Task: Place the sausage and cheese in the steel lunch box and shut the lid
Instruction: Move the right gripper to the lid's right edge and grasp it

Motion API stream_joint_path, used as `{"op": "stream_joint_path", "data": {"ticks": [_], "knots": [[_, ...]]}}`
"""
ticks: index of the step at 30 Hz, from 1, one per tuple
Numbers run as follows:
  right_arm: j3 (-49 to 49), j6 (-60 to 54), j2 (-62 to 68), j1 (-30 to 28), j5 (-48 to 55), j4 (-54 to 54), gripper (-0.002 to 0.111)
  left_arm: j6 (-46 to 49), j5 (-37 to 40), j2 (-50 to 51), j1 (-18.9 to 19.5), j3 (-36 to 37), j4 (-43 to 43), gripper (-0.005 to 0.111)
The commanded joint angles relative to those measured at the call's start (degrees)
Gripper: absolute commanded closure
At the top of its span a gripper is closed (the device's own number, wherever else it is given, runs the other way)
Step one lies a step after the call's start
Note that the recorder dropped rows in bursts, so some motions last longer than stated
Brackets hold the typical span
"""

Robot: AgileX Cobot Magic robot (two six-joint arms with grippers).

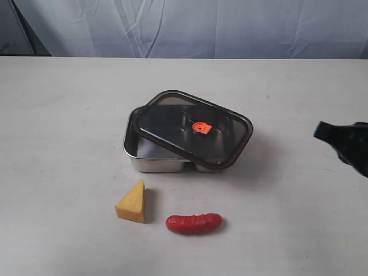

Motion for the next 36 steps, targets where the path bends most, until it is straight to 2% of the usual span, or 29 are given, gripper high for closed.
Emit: {"op": "stream_joint_path", "data": {"ticks": [1, 3, 5, 7, 10, 15, 27, 36], "knots": [[-2.6, 3.1, 14.1, 4.6, -7.0, 1.6, 0.109, -0.1, -0.7, -0.2, 0.1, 0.2, 0.1, 0.107], [-2.5, 10.5, 19.1, 7.3, -13.6, -2.5, 0.109, -0.1, -0.7, -0.2, 0.1, 0.2, 0.1, 0.107], [-2.5, 22.5, 23.0, 8.6, -22.4, -13.2, 0.109, -0.1, -0.7, -0.2, 0.1, 0.2, 0.1, 0.107], [-2.7, 36.2, 27.0, 7.6, -36.8, -25.8, 0.109, -0.1, -0.7, -0.2, 0.1, 0.2, 0.1, 0.107], [-3.1, 44.2, 32.3, 5.0, -48.9, -30.9, 0.109, -0.1, -0.7, -0.2, 0.1, 0.2, 0.1, 0.107], [-2.8, 46.2, 35.6, 2.2, -44.1, -35.1, 0.109, -0.1, -0.7, -0.2, 0.1, 0.2, 0.1, 0.107], [-2.3, 52.0, 39.3, -9.3, -45.7, -45.9, 0.109, -0.1, -0.7, -0.2, 0.1, 0.2, 0.1, 0.107], [-5.4, 51.9, 41.1, -10.2, -44.4, -49.1, 0.109, -0.1, -0.7, -0.2, 0.1, 0.2, 0.1, 0.107]]}}
